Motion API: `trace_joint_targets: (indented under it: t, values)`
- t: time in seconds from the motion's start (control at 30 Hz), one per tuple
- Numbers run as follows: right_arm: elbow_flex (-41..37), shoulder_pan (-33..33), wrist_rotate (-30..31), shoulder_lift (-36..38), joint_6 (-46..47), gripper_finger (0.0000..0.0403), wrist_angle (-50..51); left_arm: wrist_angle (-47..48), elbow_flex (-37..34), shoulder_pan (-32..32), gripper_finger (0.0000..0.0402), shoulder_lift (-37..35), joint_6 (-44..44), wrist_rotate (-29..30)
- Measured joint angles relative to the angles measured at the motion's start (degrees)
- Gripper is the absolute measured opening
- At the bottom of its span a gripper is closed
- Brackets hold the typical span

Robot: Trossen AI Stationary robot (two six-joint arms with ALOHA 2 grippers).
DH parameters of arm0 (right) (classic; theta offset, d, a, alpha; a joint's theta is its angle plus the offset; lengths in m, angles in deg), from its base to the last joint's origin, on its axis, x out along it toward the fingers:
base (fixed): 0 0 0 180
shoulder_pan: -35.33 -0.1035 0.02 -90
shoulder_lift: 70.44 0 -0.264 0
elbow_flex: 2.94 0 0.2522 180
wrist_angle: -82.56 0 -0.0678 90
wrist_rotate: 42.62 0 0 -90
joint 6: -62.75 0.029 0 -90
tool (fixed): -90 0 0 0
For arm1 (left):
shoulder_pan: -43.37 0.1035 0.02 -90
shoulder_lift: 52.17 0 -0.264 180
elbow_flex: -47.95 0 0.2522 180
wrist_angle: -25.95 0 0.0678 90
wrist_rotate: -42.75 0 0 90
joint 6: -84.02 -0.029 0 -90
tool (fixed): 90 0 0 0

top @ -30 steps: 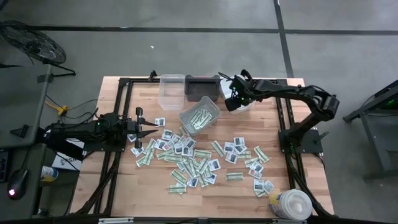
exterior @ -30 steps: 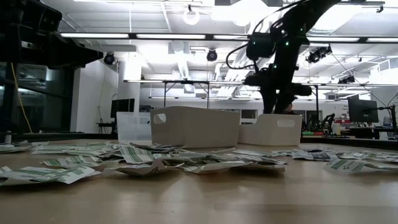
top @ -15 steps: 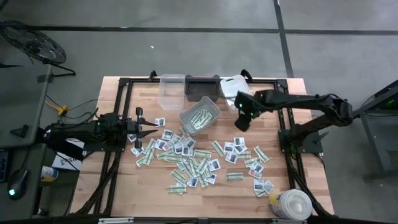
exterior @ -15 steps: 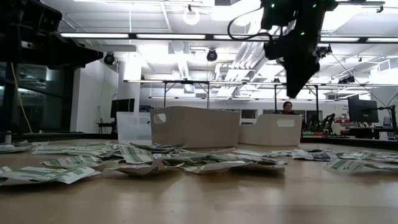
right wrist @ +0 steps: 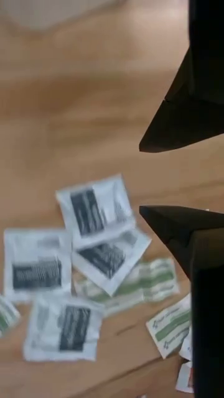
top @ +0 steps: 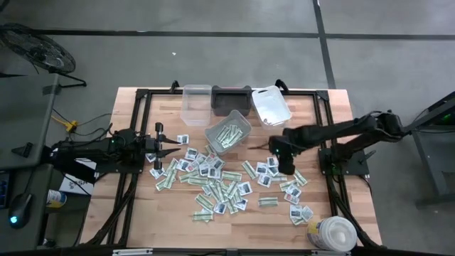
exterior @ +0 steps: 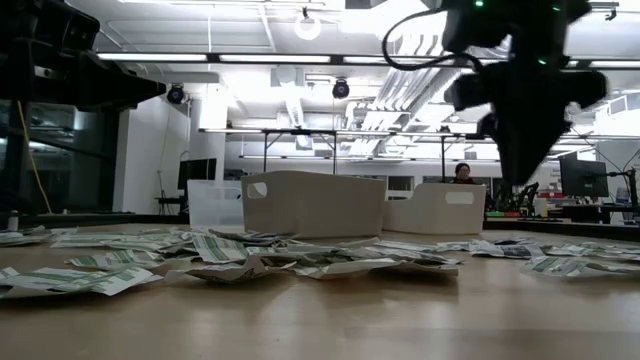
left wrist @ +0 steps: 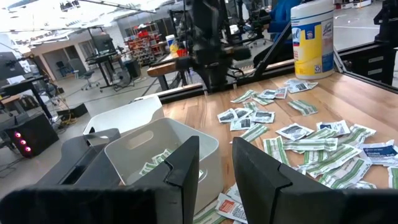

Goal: Pick & Place First Aid Supplies
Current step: Put the towelette pack into the black bin

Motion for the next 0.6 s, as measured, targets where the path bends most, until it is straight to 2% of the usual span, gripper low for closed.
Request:
trace_joint_targets:
  t: [0.13, 0.37, 0.6]
  values:
    - [-5.3, -2.8, 1.4, 1.5, -3.5, 0.0140, -6.5, 0.0, 0.0, 0.0, 0.0096, 0.0, 0.0, 0.0]
    - [-13.0, -5.7, 0.0, 2.6, -13.0, 0.0140, -17.5, 0.0, 0.0, 0.0, 0.0096, 0.0, 0.0, 0.0]
    - [-15.8, -6.2, 2.3, 2.6, -18.5, 0.0140, -20.8, 0.0, 0.0, 0.0, 0.0096, 0.0, 0.0, 0.0]
